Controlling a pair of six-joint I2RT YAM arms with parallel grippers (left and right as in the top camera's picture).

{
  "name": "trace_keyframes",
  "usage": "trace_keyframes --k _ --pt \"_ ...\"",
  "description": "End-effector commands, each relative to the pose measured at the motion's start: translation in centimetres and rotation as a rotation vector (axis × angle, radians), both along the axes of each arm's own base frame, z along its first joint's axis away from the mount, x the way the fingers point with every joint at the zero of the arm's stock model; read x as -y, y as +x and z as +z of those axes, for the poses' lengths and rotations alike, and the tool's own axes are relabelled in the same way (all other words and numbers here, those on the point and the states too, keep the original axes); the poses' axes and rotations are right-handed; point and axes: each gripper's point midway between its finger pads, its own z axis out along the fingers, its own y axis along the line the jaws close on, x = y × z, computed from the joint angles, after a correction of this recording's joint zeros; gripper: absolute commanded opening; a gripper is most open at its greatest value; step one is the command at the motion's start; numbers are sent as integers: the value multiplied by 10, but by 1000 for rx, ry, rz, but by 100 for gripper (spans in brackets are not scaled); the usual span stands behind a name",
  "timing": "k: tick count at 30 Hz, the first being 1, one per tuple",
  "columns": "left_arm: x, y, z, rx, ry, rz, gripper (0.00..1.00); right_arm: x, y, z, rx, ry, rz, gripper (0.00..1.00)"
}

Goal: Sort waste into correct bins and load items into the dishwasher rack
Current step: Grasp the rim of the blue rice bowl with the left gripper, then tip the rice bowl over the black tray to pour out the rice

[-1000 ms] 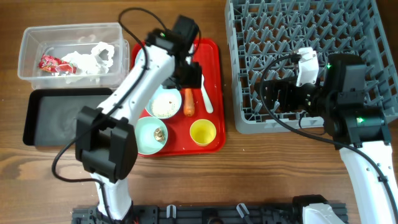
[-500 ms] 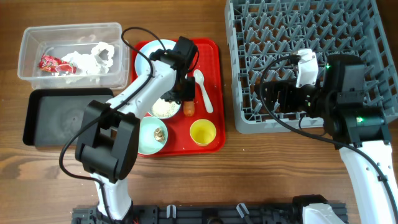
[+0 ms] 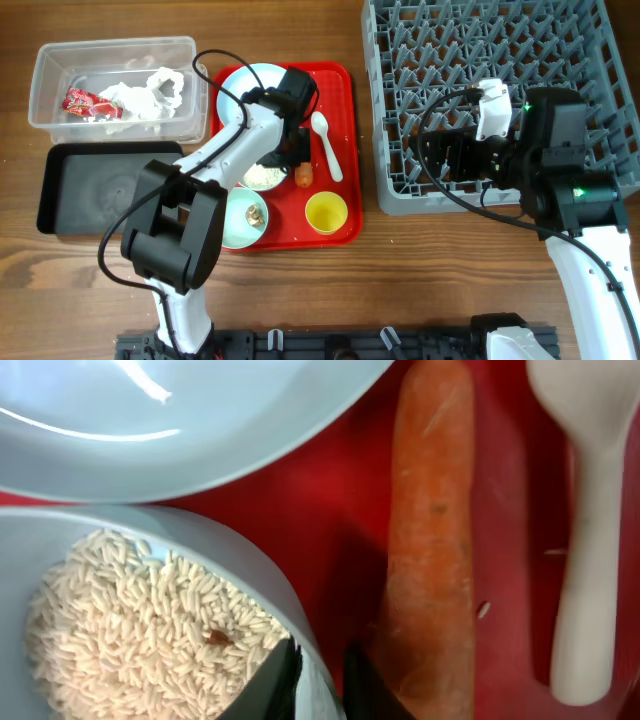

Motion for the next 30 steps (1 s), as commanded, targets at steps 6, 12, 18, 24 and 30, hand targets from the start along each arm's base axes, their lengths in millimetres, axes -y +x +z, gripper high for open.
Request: trace_keyframes --k 6,12,18,24,30 --pt "-5 3 1 14 10 52 4 -1 2 6 10 4 -4 100" --pt "28 9 58 20 -174 28 4 -1 2 6 11 4 -4 100" --pt "32 7 140 103 -275 22 4 -1 2 6 12 2 -2 100" --pt "-42 -16 196 146 -272 111 4 -1 2 6 12 2 -2 100" --pt "-128 -31 193 73 -346 156 4 -1 2 7 15 3 -2 100"
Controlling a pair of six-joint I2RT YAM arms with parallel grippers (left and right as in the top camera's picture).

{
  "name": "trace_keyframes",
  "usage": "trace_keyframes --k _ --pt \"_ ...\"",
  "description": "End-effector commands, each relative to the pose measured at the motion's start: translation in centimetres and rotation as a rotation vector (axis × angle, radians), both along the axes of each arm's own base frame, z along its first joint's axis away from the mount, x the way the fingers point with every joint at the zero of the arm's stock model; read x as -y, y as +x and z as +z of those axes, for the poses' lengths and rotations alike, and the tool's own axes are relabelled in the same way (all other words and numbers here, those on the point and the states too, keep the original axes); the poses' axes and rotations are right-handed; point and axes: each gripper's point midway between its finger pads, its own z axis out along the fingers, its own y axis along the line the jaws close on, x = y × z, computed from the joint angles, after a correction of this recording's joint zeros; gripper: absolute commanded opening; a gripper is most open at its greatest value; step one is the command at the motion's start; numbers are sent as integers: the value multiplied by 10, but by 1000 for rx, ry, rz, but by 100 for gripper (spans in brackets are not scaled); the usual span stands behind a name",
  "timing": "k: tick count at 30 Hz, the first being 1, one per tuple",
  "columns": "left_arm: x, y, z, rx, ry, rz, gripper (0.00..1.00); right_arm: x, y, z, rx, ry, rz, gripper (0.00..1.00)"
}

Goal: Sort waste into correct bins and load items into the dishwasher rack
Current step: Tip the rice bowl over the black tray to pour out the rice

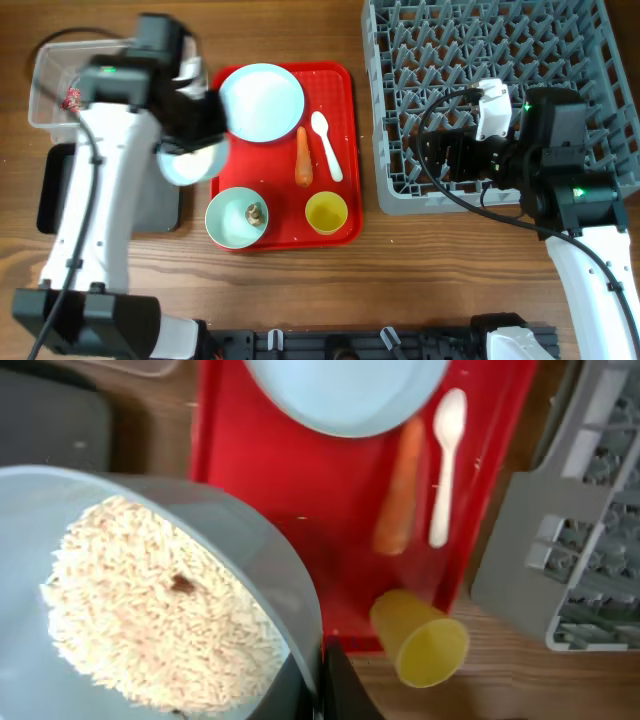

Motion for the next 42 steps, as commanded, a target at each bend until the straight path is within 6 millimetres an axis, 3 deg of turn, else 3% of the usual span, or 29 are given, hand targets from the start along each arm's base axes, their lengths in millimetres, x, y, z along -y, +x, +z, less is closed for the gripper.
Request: trace_keyframes --k 1,7,11,22,28,37,42 --pt "-38 2 -2 41 -121 -52 4 -1 2 7 16 3 -2 100" --pt "-99 16 -46 111 -342 41 4 -1 2 6 13 2 -2 100" --pt "-113 19 -62 173 -543 68 4 -1 2 6 13 2 -2 100" --pt "-181 10 -42 357 -795 321 4 -1 2 6 12 3 -2 100" --pt "-187 1 -39 357 -859 387 4 -1 2 6 12 3 -2 100" --pt "-179 2 -15 371 -1015 446 4 -1 2 6 10 3 -2 100" --pt "-190 -7 -13 370 -1034 506 4 -1 1 5 6 2 -2 100"
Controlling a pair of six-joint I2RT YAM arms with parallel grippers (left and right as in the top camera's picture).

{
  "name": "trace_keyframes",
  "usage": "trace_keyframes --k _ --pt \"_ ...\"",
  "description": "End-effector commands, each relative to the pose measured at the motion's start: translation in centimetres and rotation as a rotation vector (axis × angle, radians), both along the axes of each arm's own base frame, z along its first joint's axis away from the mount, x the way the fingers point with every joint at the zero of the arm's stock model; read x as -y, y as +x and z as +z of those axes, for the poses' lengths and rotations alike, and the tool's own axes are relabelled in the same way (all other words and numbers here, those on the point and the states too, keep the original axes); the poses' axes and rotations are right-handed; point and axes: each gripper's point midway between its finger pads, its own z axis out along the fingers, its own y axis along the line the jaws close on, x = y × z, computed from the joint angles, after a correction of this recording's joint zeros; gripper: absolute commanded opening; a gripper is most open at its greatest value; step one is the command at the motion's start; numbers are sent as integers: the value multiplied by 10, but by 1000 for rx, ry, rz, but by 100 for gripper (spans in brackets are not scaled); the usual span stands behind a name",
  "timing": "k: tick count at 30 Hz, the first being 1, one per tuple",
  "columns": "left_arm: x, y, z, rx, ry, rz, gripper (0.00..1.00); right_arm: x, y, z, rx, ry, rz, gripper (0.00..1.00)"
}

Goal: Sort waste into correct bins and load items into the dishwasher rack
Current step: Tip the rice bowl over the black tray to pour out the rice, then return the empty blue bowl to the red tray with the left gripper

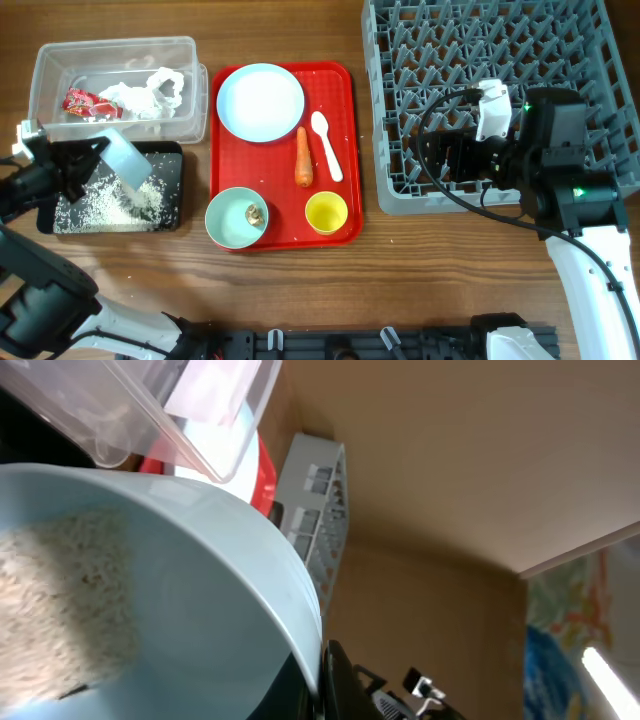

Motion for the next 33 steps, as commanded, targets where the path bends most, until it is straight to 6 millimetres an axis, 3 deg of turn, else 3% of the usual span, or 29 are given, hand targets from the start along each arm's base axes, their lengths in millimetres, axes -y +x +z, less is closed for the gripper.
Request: trace_keyframes --k 1,7,18,24,33 --pt "-17 -5 4 27 -38 68 4 -1 2 6 12 3 -2 100" --pt "-41 -15 9 43 -58 152 4 -1 2 6 12 3 -2 100" --pt "-47 -13 13 66 -75 178 4 -1 1 5 2 4 -4 100" --pt "-39 -18 18 -15 -182 190 4 -1 1 -1 -24 2 -4 100" --pt "-32 -19 23 18 -172 173 4 -1 3 -6 -38 1 -3 100"
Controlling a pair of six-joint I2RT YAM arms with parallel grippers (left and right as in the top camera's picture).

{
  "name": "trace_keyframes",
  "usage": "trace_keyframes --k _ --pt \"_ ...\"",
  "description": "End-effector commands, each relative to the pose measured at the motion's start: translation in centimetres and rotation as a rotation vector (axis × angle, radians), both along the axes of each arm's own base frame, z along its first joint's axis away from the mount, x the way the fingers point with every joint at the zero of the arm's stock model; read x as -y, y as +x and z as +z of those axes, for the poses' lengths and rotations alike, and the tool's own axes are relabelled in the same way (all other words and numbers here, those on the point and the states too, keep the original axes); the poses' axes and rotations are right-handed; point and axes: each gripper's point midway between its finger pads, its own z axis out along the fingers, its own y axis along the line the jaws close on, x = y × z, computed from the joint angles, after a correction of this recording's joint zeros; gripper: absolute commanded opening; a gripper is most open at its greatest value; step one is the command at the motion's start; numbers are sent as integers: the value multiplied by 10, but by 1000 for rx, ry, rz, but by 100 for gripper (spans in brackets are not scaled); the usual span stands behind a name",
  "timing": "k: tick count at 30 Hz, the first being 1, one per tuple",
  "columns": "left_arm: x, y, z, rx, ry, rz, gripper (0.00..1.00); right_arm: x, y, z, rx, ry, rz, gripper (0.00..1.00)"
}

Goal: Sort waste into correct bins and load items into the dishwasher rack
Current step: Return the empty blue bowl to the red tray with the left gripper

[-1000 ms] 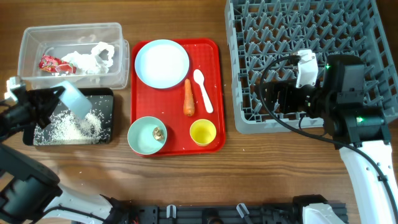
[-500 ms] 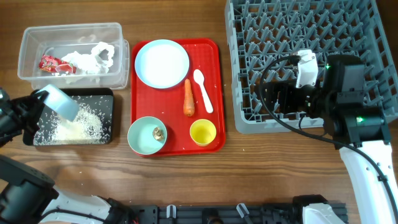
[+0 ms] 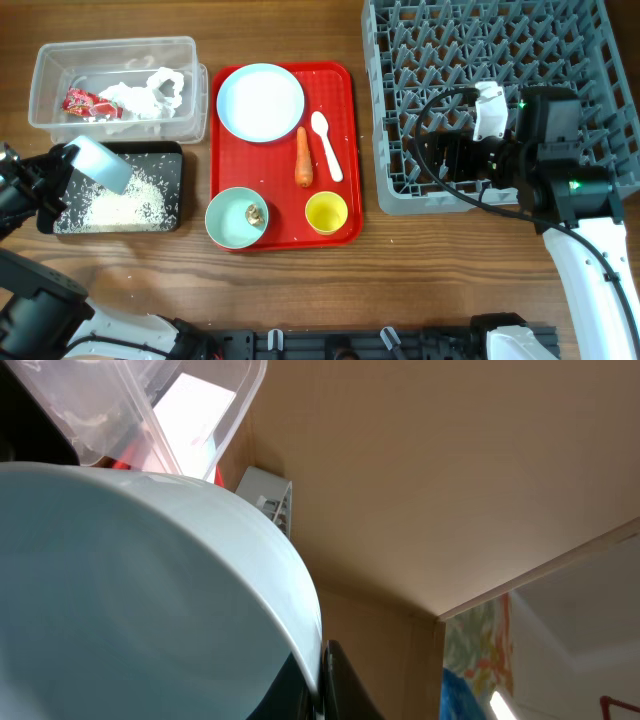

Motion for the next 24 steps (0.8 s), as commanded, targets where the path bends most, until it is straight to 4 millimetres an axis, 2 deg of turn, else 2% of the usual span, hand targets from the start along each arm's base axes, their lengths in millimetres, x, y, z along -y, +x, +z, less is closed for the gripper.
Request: trace_keyframes --k 1,4,6,8,11,12,14,15,16,18,19,21,24 --pt "2 1 4 16 -25 3 4 -1 4 6 12 4 -3 100" --pt "16 3 17 79 15 -28 4 -1 4 6 13 5 -4 100" --pt "40 8 33 148 72 -89 4 -1 4 6 12 4 -3 100" --pt "80 16 54 275 157 -197 4 -1 4 6 12 4 -3 100" --pt "138 27 62 421 273 -391 4 -1 4 6 12 4 -3 100" --pt "181 33 56 455 298 -538 4 -2 3 6 11 8 -1 100" --pt "230 39 40 413 342 -700 4 -2 3 6 11 7 -2 100" --pt "242 42 31 373 371 -736 4 -2 3 6 11 7 -1 100" --pt "262 51 10 256 463 -776 4 -2 3 6 11 7 -1 100" --pt "280 65 -23 86 661 -761 4 -2 3 6 11 7 -1 100" --pt "288 74 -42 4 817 -723 4 -2 3 6 11 7 -1 100" --pt "297 77 -59 -62 1025 -682 4 -2 3 6 11 7 -1 100" --pt "294 73 -73 -166 1330 -592 4 -2 3 6 10 7 -1 100"
